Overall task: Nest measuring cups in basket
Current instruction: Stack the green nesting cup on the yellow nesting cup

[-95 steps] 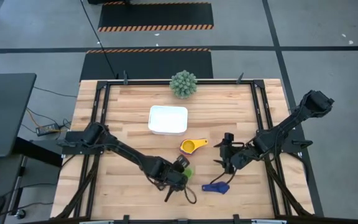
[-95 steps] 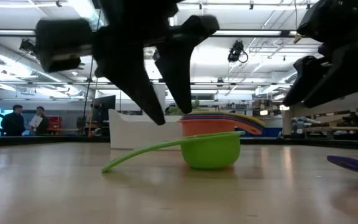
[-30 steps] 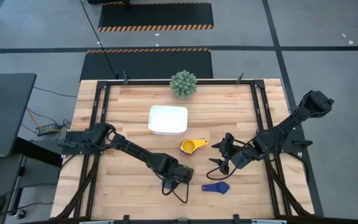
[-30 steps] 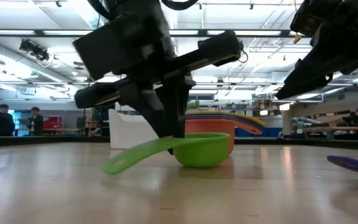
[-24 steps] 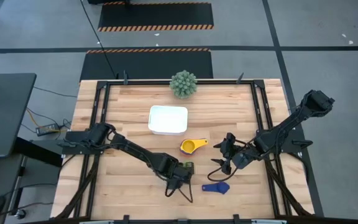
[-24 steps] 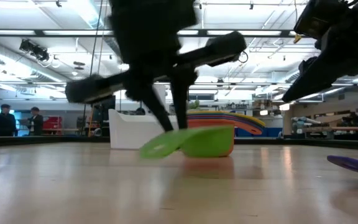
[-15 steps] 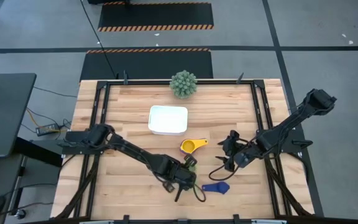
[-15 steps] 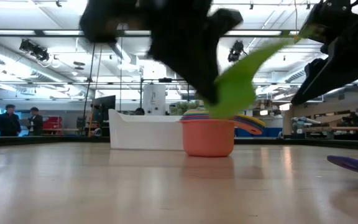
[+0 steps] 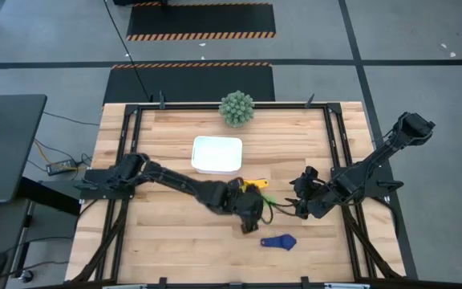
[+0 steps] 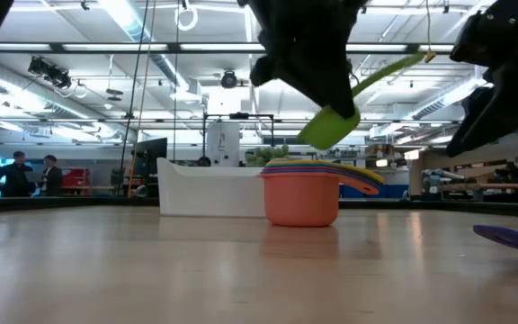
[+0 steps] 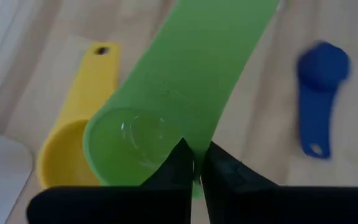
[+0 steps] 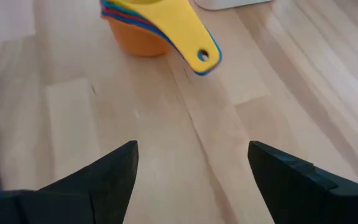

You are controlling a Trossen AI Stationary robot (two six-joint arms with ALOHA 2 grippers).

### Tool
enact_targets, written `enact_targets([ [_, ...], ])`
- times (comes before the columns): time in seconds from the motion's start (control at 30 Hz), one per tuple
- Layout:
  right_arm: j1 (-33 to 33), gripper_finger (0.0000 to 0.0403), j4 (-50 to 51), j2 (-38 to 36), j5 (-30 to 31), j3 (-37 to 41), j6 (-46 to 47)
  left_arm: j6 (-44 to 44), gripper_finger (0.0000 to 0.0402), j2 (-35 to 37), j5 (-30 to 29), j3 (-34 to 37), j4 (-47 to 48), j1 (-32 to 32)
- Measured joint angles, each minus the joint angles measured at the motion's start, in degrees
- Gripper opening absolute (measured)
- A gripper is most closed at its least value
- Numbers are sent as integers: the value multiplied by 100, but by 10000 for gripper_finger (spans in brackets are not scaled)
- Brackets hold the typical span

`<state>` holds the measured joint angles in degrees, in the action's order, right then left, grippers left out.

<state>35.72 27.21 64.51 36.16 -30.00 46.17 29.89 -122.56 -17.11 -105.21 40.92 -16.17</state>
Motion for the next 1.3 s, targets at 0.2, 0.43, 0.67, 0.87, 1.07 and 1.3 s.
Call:
enact_targets([
  [0.2, 230, 310, 72, -2, 40, 0, -211, 599, 21, 0, 60, 0, 244, 358],
  [0.43, 607, 310, -21, -2, 159, 0, -225, 805, 21, -2, 121, 2, 593, 576],
  [0.67, 783, 310, -60, -2, 178, 0, -240, 1023, 21, -2, 409, 4, 610, 615],
  [0.87, 882, 310, -60, -2, 180, 0, -238, 1028, 22, -219, 814, 12, 474, 640],
  [1.07, 961, 310, -148, -2, 202, 0, -236, 997, 67, -234, 849, 9, 376, 639],
  [1.3, 964, 310, -210, -2, 331, -2, -291, 909, 114, -234, 1061, 9, 337, 624],
])
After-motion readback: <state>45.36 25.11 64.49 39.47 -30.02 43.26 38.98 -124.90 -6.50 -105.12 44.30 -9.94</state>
